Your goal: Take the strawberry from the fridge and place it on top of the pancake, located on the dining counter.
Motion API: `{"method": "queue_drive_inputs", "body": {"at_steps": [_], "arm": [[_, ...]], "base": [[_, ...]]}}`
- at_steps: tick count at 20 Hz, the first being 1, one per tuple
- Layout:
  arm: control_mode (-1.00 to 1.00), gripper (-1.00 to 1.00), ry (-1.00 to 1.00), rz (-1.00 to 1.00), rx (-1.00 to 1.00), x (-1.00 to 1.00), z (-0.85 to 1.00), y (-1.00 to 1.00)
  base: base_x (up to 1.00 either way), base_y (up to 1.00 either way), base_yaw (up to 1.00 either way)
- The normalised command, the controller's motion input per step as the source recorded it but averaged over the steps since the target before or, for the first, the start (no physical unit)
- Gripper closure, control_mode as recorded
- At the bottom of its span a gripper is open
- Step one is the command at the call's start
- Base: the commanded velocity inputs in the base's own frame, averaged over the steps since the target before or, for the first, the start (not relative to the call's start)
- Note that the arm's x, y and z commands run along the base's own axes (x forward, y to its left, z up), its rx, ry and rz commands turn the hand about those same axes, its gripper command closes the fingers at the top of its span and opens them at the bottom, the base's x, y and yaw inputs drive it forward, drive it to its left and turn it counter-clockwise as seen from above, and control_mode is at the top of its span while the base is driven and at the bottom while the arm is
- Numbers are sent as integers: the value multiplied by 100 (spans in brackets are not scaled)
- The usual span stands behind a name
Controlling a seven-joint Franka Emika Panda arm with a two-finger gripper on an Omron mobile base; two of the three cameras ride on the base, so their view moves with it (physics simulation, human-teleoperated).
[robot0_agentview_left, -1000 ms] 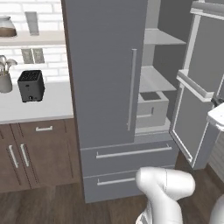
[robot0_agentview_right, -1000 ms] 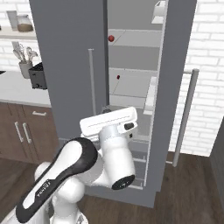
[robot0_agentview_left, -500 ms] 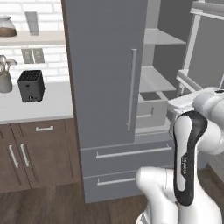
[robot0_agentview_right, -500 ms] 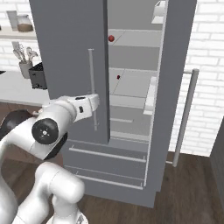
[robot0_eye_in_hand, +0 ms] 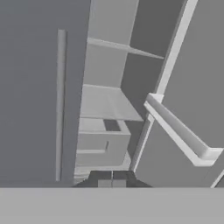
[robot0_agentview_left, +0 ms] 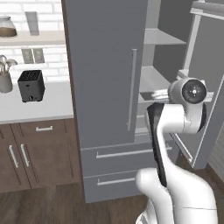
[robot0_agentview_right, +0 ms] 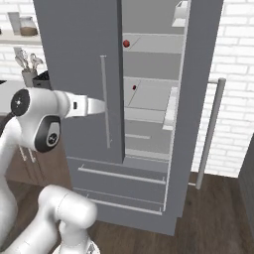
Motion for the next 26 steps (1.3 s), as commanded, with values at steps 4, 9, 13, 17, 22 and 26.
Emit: {"method": "queue_drive_inputs", "body": {"at_steps": [4, 9, 13, 17, 22, 26], "arm": [[-100, 100, 35, 20, 26, 29, 18, 3], [-100, -100, 3, 8, -1, 19, -3, 29], [-100, -100, -6, -1, 0, 21, -14, 38], [-100, -100, -13, 0, 4, 35, -34, 20], [-100, -100, -5, -1, 0, 59, -32, 21], [-100, -100, 11, -5, 0, 64, -3, 4]], "base": [[0, 0, 0], [0, 0, 0], [0, 0, 0], [0, 0, 0], [0, 0, 0], [0, 0, 0]]}}
